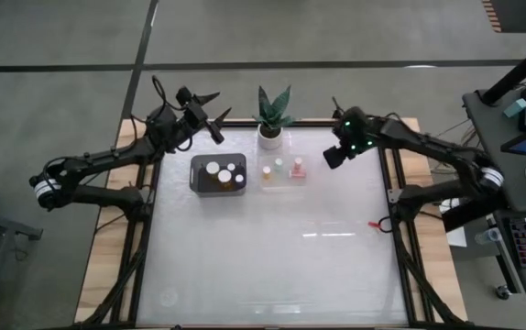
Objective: Pick and place medicine bottles into bin by pill shape (circle, oval)
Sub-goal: Put the white tablet bottle into the transparent bin
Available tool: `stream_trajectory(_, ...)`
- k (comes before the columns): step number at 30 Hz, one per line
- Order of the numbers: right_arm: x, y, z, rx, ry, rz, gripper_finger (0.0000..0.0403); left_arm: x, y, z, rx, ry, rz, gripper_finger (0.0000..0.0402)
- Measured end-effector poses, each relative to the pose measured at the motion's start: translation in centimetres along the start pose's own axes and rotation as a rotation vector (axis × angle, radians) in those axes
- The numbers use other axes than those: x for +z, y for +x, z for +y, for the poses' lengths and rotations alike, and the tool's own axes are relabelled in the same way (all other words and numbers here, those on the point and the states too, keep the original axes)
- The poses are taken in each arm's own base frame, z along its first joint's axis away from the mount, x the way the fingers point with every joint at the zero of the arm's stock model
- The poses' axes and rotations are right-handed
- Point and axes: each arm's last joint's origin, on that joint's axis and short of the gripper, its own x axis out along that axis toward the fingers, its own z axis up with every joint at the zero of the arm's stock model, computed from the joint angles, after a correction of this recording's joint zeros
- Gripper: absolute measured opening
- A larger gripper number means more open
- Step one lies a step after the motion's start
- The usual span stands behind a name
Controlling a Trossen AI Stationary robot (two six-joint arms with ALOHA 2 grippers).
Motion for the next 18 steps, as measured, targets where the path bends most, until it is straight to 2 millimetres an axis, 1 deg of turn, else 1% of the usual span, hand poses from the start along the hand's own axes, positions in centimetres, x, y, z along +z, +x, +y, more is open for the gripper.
stream_trajectory(4,0.5,-2.9,1.4,0.253,-0.119,-0.178,0.0134,0.2,-0.1,-0.4,-0.019,-0.014,-0.009,0.0244)
stream_trajectory(7,0.8,-4.4,2.2,0.423,-0.234,-0.287,0.0131,0.4,-0.1,-1.0,-0.041,-0.017,-0.018,0.0244)
stream_trajectory(9,0.8,-5.0,2.6,0.536,-0.328,-0.344,0.0132,0.6,-0.2,-1.4,-0.059,-0.019,-0.026,0.0244)
stream_trajectory(13,1.0,-5.4,3.4,0.763,-0.525,-0.481,0.0135,1.0,-0.4,-2.1,-0.092,-0.024,-0.041,0.0244)
stream_trajectory(15,1.4,-5.7,3.8,0.857,-0.590,-0.564,0.0135,1.2,-0.4,-2.5,-0.109,-0.026,-0.048,0.0244)
stream_trajectory(18,2.1,-6.1,4.2,0.951,-0.655,-0.680,0.0135,1.5,-0.6,-3.2,-0.135,-0.031,-0.059,0.0244)
